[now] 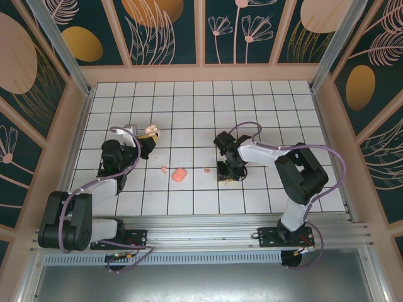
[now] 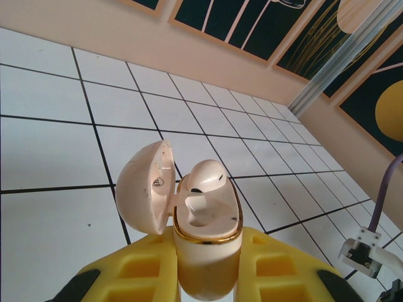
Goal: Insert the wireless bluetooth earbuds into the charging case
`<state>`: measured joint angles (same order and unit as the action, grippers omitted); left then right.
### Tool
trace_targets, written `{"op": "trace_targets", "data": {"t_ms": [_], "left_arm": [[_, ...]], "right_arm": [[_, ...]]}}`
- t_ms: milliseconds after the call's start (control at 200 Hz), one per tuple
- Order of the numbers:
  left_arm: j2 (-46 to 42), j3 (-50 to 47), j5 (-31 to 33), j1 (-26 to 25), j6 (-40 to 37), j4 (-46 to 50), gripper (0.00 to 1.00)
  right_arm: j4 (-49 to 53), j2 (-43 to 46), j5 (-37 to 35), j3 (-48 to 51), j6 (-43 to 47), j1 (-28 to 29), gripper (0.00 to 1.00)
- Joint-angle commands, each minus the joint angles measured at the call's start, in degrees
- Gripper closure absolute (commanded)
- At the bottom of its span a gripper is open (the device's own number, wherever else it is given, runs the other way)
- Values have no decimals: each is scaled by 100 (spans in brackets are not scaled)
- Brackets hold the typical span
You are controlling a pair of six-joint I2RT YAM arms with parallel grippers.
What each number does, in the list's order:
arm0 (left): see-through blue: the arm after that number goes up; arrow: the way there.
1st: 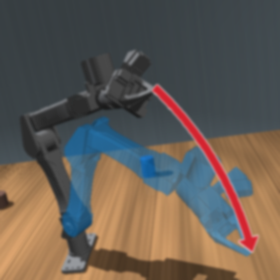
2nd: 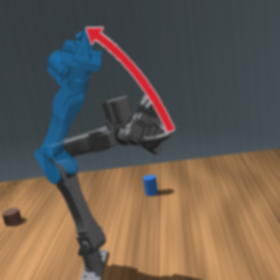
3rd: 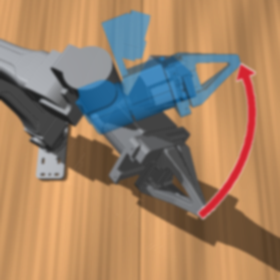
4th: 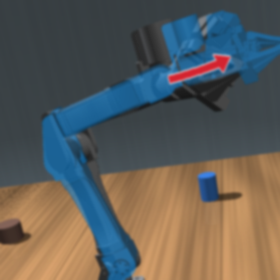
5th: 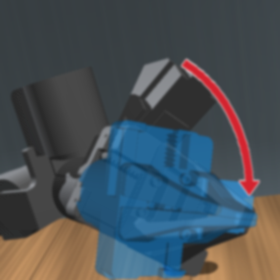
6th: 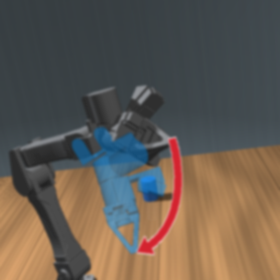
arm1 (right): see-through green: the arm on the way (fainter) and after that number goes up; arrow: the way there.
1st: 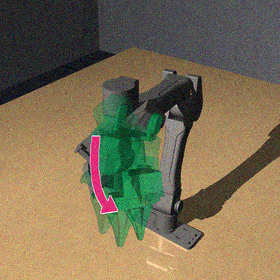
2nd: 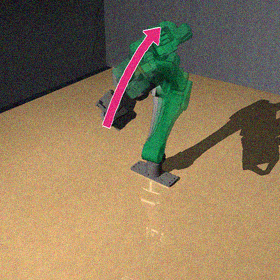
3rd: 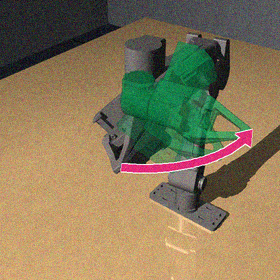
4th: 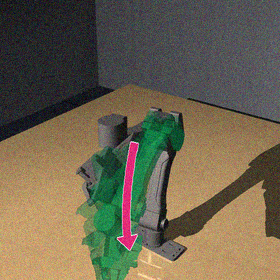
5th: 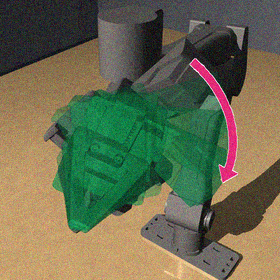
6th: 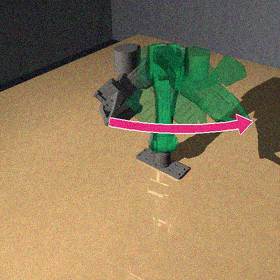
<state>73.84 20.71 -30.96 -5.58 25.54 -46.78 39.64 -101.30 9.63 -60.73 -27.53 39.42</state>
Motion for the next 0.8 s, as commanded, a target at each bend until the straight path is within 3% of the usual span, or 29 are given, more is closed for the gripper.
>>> {"op": "trace_targets", "data": {"t_ms": [0,385,591,796], "left_arm": [[-102,152,-59,-21,26,-232,92],[-103,113,-175,-36,36,-305,92],[-21,-20,-678,-410,-198,-819,93],[298,20,-1403,-825,-640,-1266,93]], "right_arm": [[104,-167,-330,-141,-127,110,69],[12,214,-497,-115,-284,284,77],[-865,918,-865,-3,-121,286,80],[-2021,1868,-983,224,602,286,80]]}}
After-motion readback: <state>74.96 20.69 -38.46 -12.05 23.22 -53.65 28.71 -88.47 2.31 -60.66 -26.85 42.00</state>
